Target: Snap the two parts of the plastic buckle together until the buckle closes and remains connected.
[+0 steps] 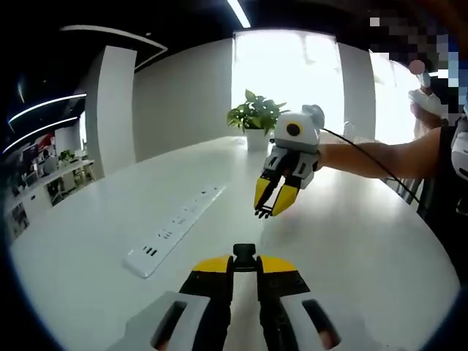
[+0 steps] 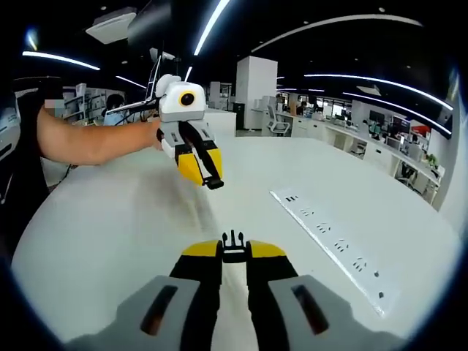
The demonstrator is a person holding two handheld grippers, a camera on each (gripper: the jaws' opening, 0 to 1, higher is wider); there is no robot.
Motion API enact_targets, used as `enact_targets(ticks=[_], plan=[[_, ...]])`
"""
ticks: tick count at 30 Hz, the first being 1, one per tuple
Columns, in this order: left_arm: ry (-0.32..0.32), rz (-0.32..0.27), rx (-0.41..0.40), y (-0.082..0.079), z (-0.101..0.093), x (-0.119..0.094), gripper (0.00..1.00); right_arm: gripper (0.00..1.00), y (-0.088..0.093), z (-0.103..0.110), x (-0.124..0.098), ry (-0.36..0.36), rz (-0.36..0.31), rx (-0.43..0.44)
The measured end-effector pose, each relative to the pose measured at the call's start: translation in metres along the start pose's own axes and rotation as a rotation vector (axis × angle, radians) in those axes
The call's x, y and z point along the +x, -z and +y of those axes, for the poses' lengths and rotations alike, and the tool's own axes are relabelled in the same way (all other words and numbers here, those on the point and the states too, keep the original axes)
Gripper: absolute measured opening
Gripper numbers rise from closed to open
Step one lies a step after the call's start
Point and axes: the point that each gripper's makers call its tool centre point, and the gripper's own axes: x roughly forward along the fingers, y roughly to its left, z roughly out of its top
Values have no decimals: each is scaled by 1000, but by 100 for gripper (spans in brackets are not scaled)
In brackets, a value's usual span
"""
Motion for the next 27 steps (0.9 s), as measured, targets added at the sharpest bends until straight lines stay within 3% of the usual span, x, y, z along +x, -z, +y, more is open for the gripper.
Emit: enact_targets(ticks=[12, 21, 27], plan=[[-2, -3, 16, -14, -3, -7, 11, 11, -11, -6, -8, 21, 0, 8], [4, -1, 10, -16, -5, -11, 10, 11, -15, -7, -12, 24, 10, 9], [14, -4, 9, -20, -10, -14, 11, 11, -31, -5, -20, 30, -17, 3]])
